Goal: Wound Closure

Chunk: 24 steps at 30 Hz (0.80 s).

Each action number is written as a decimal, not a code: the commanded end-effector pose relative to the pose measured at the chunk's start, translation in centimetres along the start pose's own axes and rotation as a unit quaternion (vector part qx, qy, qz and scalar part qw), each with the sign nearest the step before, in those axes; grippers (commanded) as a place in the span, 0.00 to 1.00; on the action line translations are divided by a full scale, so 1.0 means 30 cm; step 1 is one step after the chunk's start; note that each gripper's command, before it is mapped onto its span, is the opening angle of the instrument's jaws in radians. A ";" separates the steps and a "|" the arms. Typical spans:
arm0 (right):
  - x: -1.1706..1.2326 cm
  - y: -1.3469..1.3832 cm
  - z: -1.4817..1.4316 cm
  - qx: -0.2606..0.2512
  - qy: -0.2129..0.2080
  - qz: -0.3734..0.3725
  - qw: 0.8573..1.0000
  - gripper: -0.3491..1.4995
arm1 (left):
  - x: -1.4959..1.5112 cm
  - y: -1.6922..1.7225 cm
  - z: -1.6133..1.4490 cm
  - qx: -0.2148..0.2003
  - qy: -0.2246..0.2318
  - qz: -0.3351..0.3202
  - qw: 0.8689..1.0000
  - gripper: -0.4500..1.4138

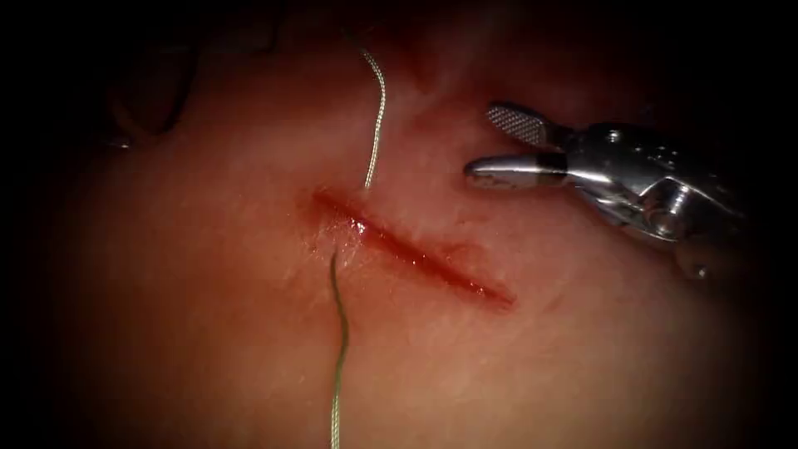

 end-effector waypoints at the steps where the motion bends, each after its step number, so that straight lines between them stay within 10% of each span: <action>1: -0.0013 -0.0001 0.0026 0.001 0.001 -0.002 1.000 0.85 | -0.002 -0.001 0.002 0.000 0.001 0.001 1.000 0.00; 9: -0.0014 -0.0020 0.0021 0.002 0.001 -0.026 1.000 0.85 | -0.015 -0.008 0.005 0.037 -0.016 -0.004 0.999 0.02; 10: -0.0014 -0.0022 0.0018 0.002 0.001 -0.032 0.999 0.85 | -0.016 -0.009 0.005 0.046 -0.018 -0.013 0.999 0.39; 17: -0.0014 -0.0021 0.0008 0.005 -0.001 -0.053 0.999 0.89 | -0.017 -0.011 -0.002 0.080 -0.024 -0.064 0.994 0.91; 24: -0.0014 -0.0028 0.0006 0.012 0.000 -0.062 0.998 0.90 | -0.008 -0.015 -0.016 0.117 -0.030 -0.092 0.988 0.79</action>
